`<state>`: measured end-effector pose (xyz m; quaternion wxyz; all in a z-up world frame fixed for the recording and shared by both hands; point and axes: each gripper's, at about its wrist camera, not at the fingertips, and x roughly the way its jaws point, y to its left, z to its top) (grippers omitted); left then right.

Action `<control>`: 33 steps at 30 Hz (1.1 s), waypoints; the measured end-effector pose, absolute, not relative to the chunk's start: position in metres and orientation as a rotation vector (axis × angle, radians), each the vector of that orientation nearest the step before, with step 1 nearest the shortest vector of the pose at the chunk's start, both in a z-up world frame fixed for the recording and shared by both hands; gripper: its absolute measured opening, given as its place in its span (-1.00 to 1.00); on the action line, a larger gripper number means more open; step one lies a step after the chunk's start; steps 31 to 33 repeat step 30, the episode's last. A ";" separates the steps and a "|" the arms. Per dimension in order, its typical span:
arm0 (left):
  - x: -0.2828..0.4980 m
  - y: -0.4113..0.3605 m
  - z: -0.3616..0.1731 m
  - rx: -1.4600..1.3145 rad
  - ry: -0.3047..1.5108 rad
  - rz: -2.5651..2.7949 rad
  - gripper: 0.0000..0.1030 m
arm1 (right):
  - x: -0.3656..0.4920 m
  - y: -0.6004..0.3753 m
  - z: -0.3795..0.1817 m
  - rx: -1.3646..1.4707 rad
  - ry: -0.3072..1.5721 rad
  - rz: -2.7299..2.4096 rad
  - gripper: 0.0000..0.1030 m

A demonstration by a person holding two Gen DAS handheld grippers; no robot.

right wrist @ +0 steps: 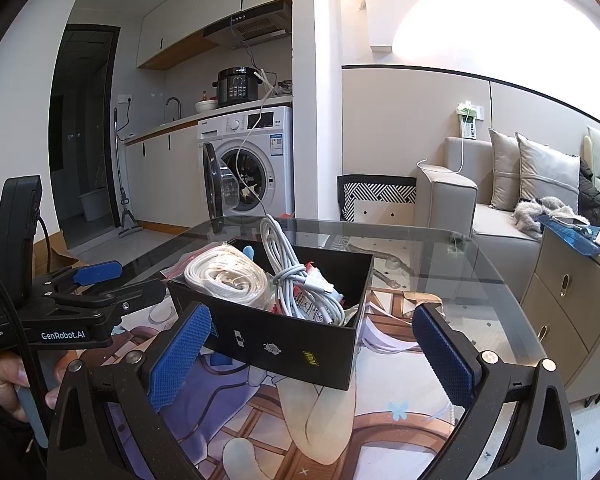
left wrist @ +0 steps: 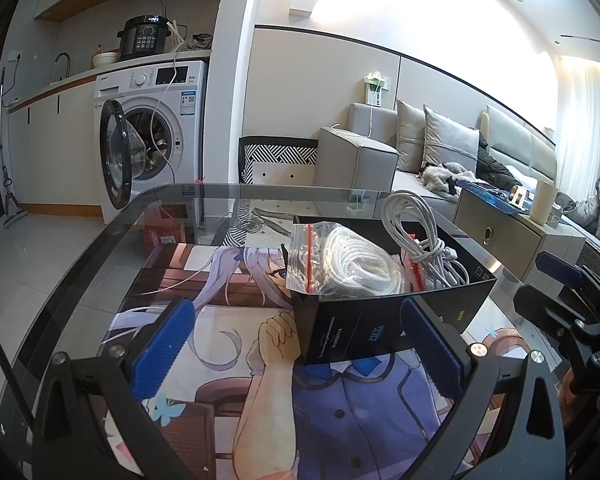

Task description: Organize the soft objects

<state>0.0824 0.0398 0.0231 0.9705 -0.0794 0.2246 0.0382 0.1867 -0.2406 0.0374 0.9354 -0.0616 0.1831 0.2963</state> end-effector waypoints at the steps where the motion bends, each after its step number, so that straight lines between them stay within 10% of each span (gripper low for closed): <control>1: 0.082 0.040 0.024 -0.160 0.453 0.078 1.00 | 0.186 -0.241 0.038 -0.125 0.374 0.606 0.99; 33: 0.077 0.032 0.030 -0.111 0.436 0.095 1.00 | 0.186 -0.239 0.035 -0.126 0.380 0.609 0.99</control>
